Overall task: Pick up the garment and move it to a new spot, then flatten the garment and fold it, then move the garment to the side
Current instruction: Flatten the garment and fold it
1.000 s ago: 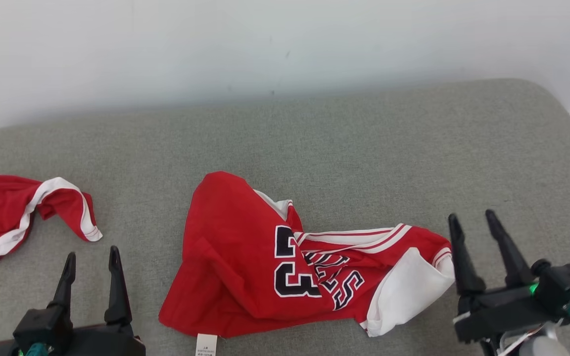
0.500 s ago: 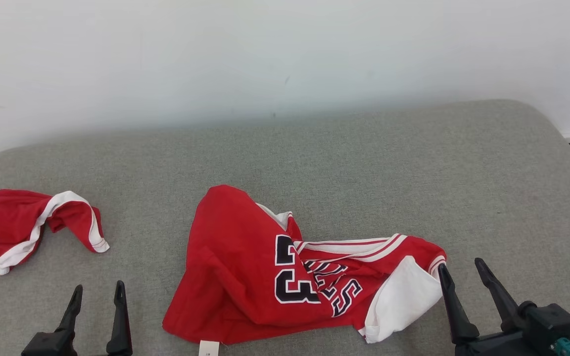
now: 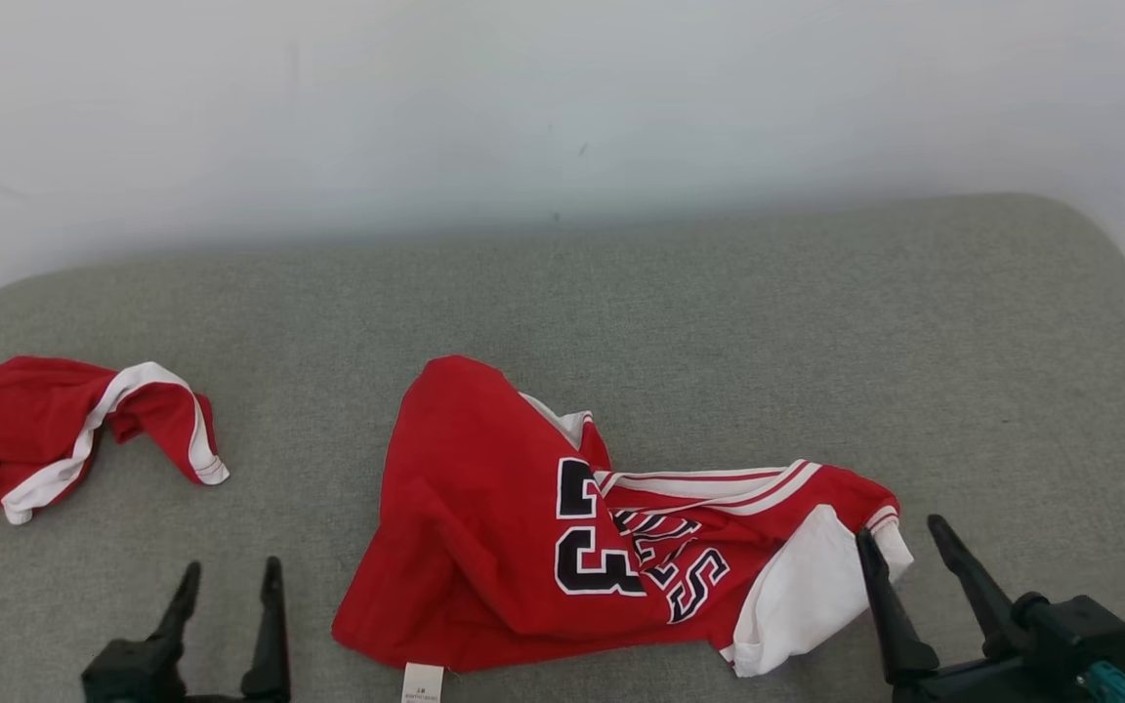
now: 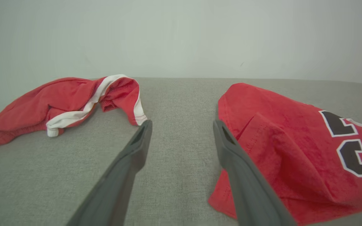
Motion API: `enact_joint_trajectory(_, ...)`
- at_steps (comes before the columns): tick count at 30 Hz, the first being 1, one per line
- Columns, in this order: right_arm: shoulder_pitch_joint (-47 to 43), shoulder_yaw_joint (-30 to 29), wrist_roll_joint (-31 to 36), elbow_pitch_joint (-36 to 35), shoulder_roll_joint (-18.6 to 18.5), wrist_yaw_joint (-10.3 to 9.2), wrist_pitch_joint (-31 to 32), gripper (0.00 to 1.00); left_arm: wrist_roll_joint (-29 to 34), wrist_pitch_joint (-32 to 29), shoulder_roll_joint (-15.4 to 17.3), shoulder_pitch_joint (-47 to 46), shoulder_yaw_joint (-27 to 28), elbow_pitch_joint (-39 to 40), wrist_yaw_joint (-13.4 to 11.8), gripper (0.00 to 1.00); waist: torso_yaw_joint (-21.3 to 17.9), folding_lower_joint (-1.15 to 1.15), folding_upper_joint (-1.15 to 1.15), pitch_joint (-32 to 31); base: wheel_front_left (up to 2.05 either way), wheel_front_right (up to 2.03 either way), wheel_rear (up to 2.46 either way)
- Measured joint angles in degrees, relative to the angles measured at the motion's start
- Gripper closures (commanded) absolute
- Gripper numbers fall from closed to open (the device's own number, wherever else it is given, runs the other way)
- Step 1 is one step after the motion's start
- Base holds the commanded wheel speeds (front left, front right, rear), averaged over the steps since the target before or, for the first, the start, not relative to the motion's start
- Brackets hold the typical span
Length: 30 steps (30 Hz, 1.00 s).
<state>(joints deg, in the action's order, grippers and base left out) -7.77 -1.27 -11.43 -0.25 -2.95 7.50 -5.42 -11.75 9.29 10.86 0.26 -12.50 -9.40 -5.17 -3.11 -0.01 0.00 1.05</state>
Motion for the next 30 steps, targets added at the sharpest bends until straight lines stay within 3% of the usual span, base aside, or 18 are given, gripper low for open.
enact_joint_trajectory(12, 3.01, 3.91, -0.83, 1.87, -6.05, 0.00, 11.51, 0.00, -4.67, -14.60, -1.25, -2.54, -4.72, -3.30, 5.77, 0.00, 1.12, 0.01, 0.00, 4.57, 0.00, 0.00, 0.00)
enact_joint_trajectory(29, 11.53, 8.14, -2.19, 6.56, -11.33, 0.00, 16.08, 0.00, -7.38, -19.17, -0.87, -8.32, -5.55, -7.36, 8.26, 0.00, 2.03, 0.01, 0.00, 11.97, 0.00, 0.00, 0.00)
enact_joint_trajectory(30, 11.73, 8.25, -2.32, 6.66, -11.40, 0.00, 16.05, 0.11, -7.95, -19.49, -0.93, -8.57, -5.65, -7.47, 8.43, 0.15, 2.05, 0.02, 0.00, 12.20, 0.00, 0.00, 0.00)
